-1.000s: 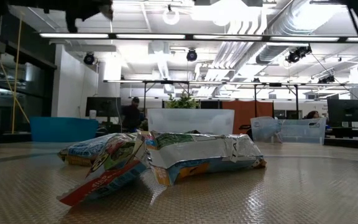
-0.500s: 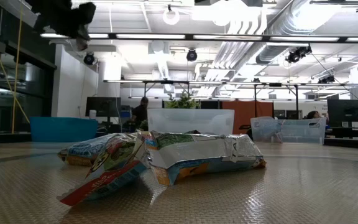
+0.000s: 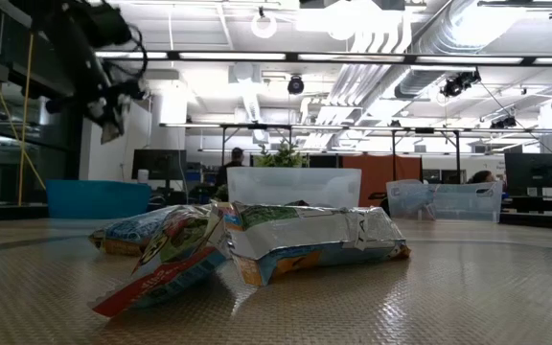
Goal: Pick and place Granola Bars by type
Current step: Put the orange granola bar in the blue bin
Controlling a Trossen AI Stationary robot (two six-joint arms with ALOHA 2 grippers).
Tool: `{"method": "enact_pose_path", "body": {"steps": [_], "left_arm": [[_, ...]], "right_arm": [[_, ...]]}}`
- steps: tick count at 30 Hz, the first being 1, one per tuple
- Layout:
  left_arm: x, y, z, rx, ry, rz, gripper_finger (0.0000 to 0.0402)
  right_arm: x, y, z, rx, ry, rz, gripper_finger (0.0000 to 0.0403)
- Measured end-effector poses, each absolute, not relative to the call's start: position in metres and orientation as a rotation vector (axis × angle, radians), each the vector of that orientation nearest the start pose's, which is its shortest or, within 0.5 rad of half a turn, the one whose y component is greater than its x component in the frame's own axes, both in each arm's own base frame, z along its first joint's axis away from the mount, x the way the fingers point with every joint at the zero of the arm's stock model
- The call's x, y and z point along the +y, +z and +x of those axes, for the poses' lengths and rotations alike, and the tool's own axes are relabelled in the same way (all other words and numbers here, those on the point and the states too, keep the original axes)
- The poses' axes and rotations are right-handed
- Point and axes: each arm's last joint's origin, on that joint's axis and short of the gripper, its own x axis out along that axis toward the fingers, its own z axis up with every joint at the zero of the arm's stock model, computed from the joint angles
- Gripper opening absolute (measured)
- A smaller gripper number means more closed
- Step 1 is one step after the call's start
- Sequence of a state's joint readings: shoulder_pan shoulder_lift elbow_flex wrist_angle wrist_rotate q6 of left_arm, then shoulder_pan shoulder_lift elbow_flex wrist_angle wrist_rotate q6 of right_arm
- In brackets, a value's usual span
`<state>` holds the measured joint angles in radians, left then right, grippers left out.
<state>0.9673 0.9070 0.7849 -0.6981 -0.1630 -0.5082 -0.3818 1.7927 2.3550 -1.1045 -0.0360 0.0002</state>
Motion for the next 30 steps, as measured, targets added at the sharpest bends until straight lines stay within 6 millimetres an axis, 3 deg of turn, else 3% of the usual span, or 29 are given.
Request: {"method": "enact_pose_path", "body": {"steps": [2,30], "left_arm": [[0.154,0.264,0.094,0.551,1.289,-0.8,0.0053],[0.175,0.22,0.116,0.839,1.533,-0.845,0.0053]], "right_arm": [[-0.123,0.493,0.313,0.53,-0.334,0.112,0.0204],[-0.095,0.493,0.323,0.528,-0.246,0.078,0.0204]]}}
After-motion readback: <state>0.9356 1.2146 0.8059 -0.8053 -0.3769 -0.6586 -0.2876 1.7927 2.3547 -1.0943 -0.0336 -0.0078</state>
